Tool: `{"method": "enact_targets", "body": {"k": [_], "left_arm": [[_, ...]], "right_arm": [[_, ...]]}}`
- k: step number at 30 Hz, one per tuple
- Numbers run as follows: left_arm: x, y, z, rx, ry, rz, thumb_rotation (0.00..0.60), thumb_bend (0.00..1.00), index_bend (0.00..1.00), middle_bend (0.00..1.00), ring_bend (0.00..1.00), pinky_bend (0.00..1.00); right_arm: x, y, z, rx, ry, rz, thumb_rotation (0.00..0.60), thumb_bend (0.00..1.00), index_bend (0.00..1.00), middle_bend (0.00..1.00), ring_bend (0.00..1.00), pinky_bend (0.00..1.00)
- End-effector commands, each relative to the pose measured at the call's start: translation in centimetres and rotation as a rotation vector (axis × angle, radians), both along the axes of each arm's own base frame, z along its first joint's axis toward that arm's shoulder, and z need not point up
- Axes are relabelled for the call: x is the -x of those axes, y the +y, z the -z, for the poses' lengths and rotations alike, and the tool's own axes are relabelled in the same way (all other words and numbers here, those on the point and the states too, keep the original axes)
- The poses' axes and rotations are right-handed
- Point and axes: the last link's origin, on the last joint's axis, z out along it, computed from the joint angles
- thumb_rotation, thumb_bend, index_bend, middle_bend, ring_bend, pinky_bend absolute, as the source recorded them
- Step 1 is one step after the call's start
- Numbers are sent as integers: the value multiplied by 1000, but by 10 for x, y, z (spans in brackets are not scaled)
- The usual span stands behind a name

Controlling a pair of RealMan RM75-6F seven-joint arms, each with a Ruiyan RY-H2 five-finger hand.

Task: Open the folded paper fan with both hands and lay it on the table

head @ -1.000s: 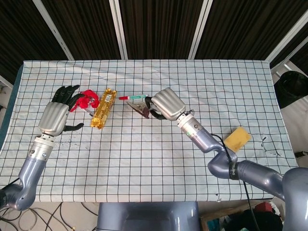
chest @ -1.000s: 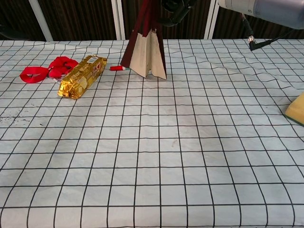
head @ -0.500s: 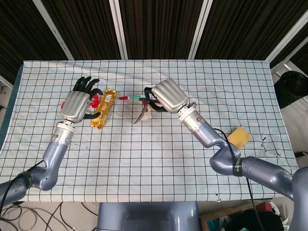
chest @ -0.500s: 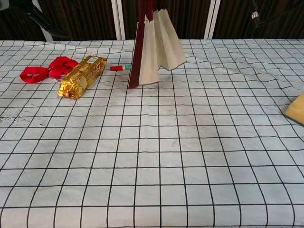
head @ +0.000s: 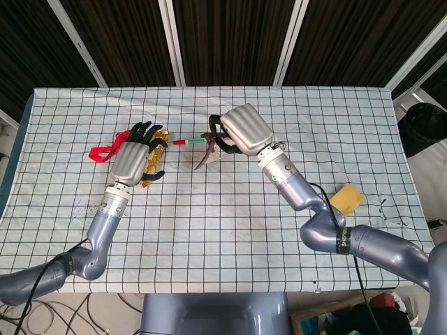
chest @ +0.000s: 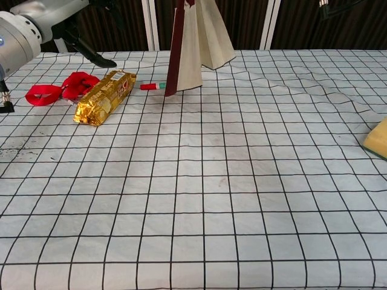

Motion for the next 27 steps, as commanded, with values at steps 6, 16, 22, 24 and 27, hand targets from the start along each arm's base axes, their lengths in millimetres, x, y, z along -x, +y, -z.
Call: {"method": "enact_targets", "body": {"k": [6, 16, 22, 24, 27], "left_arm": [[-6, 2, 20, -27, -60, 10, 600, 151, 387, 116, 0, 0], [-19, 7, 43, -49, -91, 32, 600, 172, 400, 118, 0, 0], [-29, 12, 55, -59, -106, 40, 600, 179, 406, 123, 0, 0], [-32, 13, 58, -65, -111, 40, 600, 179, 406, 124, 0, 0], [-38, 16, 61, -69, -125, 41, 600, 181, 409, 130, 0, 0]], "right_arm": [[-11, 2, -3, -5, -45, 29, 600, 384, 777, 874, 933, 777], [-21, 6, -3, -14, -86, 56, 600, 387, 777, 874, 934, 777], [-27, 8, -4, -18, -91, 56, 600, 388, 777, 874, 934, 777], [-29, 9, -4, -21, -95, 56, 600, 388, 777, 874, 934, 777], [-31, 11, -5, -22, -93, 52, 600, 387, 777, 874, 934, 777]]}}
